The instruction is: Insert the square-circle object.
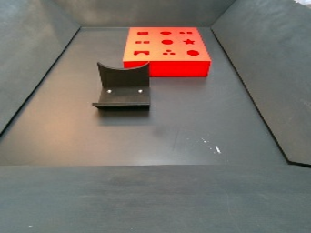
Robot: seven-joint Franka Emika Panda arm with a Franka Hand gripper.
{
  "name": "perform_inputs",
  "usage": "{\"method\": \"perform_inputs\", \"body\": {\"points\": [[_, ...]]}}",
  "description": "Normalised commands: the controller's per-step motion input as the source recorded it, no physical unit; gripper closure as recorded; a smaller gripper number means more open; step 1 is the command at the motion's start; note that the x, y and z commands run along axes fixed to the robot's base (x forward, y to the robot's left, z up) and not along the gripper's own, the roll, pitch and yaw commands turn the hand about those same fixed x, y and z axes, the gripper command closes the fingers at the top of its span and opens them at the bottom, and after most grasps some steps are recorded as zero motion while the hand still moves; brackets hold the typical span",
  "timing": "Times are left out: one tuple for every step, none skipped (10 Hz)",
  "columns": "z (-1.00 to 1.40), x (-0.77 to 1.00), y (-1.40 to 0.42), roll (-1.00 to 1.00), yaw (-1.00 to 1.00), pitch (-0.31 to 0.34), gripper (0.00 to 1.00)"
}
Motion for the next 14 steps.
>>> {"method": "perform_inputs", "body": {"points": [[-0.35, -0.07, -0.01, 0.00, -0.31, 0.000, 1.00], [-0.77, 0.00, 0.00, -0.14, -0.57, 0.000, 1.00], [-0.61, 0.03, 0.00, -0.23, -0.54, -0.003, 1.00], [-0.53, 0.07, 0.00, -0.27, -0.49, -0.021, 1.00], [-0.50, 0.05, 0.00, -0.29, -0.49, -0.011, 1.00], [-0.51, 0.00, 0.00, -0.28, -0.53, 0.000, 1.00], [-0.51, 0.00, 0.00, -0.28, -0.60, 0.000, 1.00], [-0.49, 0.00, 0.00, -0.28, -0.67, -0.034, 1.00], [-0.63, -0.13, 0.00, -0.20, -0.63, -0.113, 1.00], [-0.59, -0.25, 0.00, -0.21, -0.73, -0.156, 1.00], [-0.42, -0.20, 0.00, -0.08, -0.89, -0.117, 1.00], [-0.40, -0.09, 0.00, -0.12, -0.95, -0.137, 1.00], [-0.29, -0.04, -0.02, -0.16, -0.95, -0.179, 1.00], [-0.18, -0.04, -0.02, -0.16, -0.95, -0.167, 1.00]]}}
